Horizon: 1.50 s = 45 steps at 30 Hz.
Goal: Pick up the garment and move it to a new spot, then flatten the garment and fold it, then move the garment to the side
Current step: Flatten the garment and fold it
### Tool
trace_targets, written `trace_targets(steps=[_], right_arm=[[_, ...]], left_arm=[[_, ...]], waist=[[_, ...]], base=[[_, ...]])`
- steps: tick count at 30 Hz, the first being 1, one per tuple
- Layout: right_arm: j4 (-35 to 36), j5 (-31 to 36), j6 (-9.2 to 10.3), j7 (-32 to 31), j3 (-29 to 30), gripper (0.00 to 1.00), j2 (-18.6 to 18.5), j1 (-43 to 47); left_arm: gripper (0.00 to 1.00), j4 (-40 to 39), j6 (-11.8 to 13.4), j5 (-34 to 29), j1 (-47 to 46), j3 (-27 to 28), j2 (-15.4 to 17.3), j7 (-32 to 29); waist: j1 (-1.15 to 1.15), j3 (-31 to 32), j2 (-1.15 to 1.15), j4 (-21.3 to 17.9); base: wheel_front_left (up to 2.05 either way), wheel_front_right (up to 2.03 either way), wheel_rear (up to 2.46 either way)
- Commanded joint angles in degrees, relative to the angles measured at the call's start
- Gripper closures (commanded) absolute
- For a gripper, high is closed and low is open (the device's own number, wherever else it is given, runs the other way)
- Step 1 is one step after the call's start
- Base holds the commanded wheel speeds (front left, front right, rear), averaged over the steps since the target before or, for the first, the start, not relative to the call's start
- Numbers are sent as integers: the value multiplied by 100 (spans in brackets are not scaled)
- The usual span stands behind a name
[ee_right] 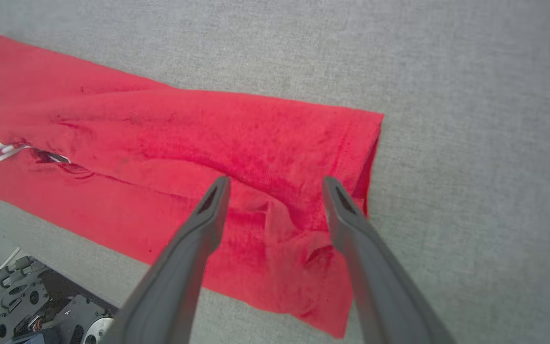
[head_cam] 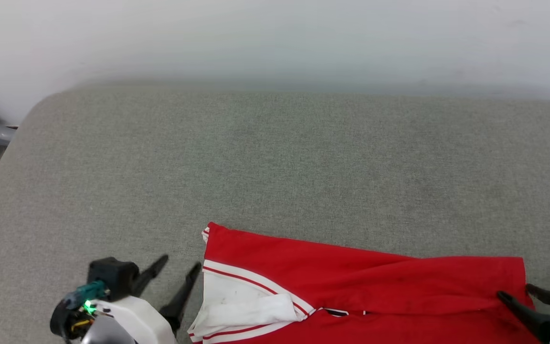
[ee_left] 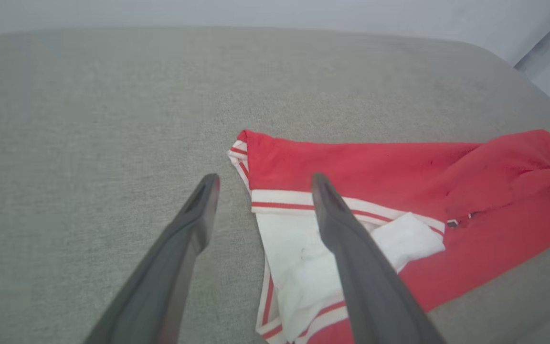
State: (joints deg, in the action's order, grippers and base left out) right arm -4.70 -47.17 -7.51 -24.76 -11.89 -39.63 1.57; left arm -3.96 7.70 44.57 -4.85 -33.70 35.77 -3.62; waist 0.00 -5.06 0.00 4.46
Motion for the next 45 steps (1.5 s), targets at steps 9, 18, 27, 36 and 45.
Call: trace_targets(steps=[9, 18, 27, 36, 45], right_arm=[[345, 268, 5, -1165, 1114, 0, 587, 151], [168, 1688, 5, -1940, 2455, 0, 1994, -162], [-300, 2574, 5, -2386, 3255, 0, 2623, -287], [-718, 2485, 3, -2604, 3078, 0, 2830, -241], [-1141, 1910, -41, -2471, 2266, 0, 3129, -284]], left_arm=[[0, -151, 466, -636, -145, 508, -142, 1420], [0, 176, 228, -969, -258, 562, -366, 1843], [0, 369, 85, -1124, -355, 580, -519, 1877], [0, 474, -21, -1181, -441, 607, -632, 1886], [0, 630, -96, -1238, -484, 613, -704, 1891]], waist=[[0, -47, 0, -16], [0, -334, 0, 128], [0, -513, 0, 264], [0, -639, 0, 344], [0, -673, 0, 334]], base=[[0, 0, 0], [0, 0, 0], [0, 0, 0], [0, 0, 0], [0, 0, 0]])
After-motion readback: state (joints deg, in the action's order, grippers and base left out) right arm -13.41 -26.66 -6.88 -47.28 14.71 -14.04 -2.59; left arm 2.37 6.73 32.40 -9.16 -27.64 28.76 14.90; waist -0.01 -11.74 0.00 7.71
